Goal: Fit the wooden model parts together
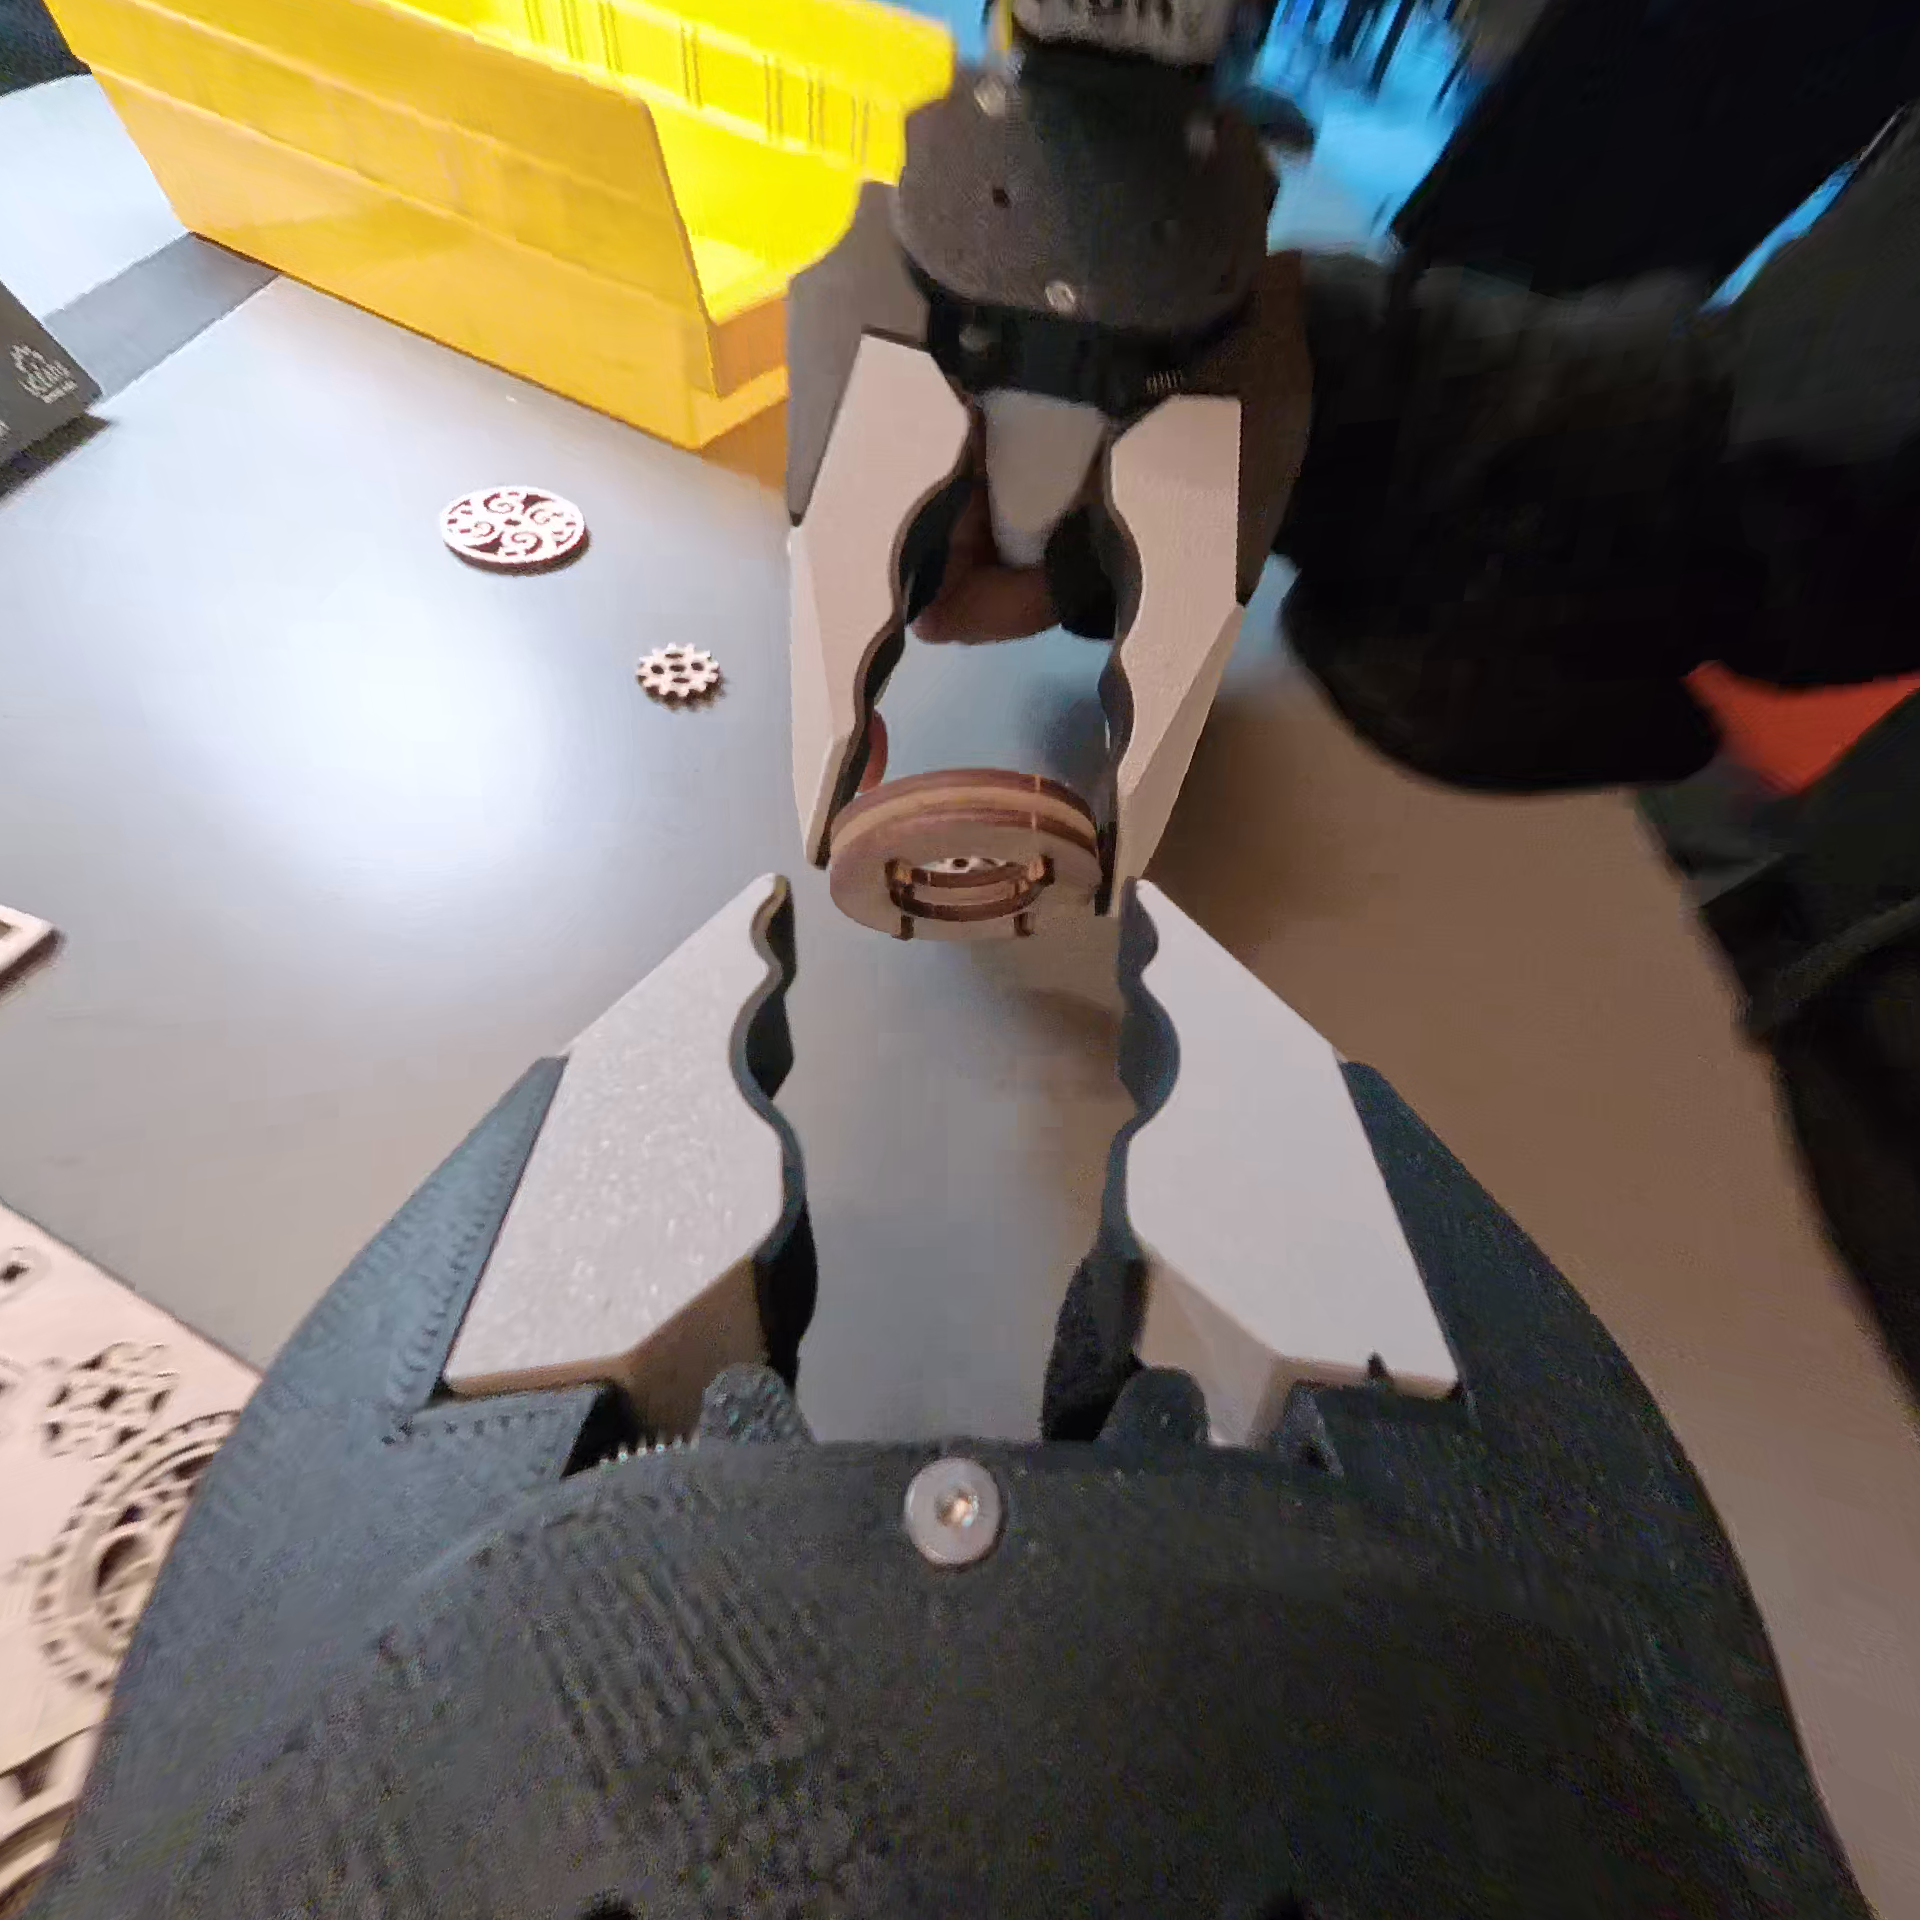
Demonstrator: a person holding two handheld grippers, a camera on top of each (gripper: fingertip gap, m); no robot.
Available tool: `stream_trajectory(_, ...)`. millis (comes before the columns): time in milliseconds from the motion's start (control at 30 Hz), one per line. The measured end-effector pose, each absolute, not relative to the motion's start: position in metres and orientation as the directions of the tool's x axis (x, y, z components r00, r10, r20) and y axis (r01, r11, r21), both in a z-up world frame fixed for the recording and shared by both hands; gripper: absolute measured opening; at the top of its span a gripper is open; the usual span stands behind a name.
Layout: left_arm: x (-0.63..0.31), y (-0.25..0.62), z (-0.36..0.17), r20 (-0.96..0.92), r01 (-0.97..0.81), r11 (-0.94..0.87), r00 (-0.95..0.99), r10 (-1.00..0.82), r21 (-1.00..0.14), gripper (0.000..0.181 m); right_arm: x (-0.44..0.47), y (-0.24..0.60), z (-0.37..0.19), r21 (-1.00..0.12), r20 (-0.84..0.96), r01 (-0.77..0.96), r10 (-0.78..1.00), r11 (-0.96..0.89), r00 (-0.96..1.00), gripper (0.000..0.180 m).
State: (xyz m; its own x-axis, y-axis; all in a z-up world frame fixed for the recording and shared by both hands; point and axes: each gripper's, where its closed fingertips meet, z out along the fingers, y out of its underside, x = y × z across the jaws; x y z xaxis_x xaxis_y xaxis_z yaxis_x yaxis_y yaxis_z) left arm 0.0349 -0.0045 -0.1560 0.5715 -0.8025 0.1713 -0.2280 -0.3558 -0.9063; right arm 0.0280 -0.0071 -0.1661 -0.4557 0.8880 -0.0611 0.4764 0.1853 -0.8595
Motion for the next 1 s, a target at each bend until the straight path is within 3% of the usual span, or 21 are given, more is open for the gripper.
stream_trajectory(167, 0.033, -0.009, -0.113, 0.497, 0.138, -0.483, 0.373, -0.783, -0.865, 0.073, 0.019, -0.014, -0.122, -0.93, 0.105, 0.274, 0.891, 0.245, -0.441, 0.054)
stream_trajectory(267, 0.034, -0.011, -0.102, 0.553, 0.207, -0.513, 0.3, -0.777, -0.833, 0.071, 0.013, -0.022, -0.112, -0.915, 0.229, 0.214, 0.877, 0.342, -0.423, 0.054)
stream_trajectory(367, 0.037, -0.015, -0.104, 0.552, 0.173, -0.525, 0.297, -0.779, -0.834, 0.058, 0.009, -0.023, -0.112, -0.877, 0.342, 0.197, 0.856, 0.439, -0.389, 0.053)
stream_trajectory(567, 0.038, -0.028, -0.105, 0.525, 0.091, -0.52, 0.253, -0.813, -0.849, 0.057, 0.009, -0.034, -0.109, -0.816, 0.464, 0.158, 0.794, 0.556, -0.393, 0.054)
stream_trajectory(800, 0.049, -0.054, -0.111, 0.567, -0.019, -0.573, 0.12, -0.815, -0.82, 0.057, 0.014, -0.062, -0.114, -0.801, 0.453, 0.139, 0.742, 0.582, -0.495, 0.056)
stream_trajectory(1000, 0.045, -0.053, -0.108, 0.554, -0.013, -0.559, 0.118, -0.824, -0.829, 0.057, 0.014, -0.06, -0.111, -0.808, 0.46, 0.129, 0.753, 0.575, -0.471, 0.055)
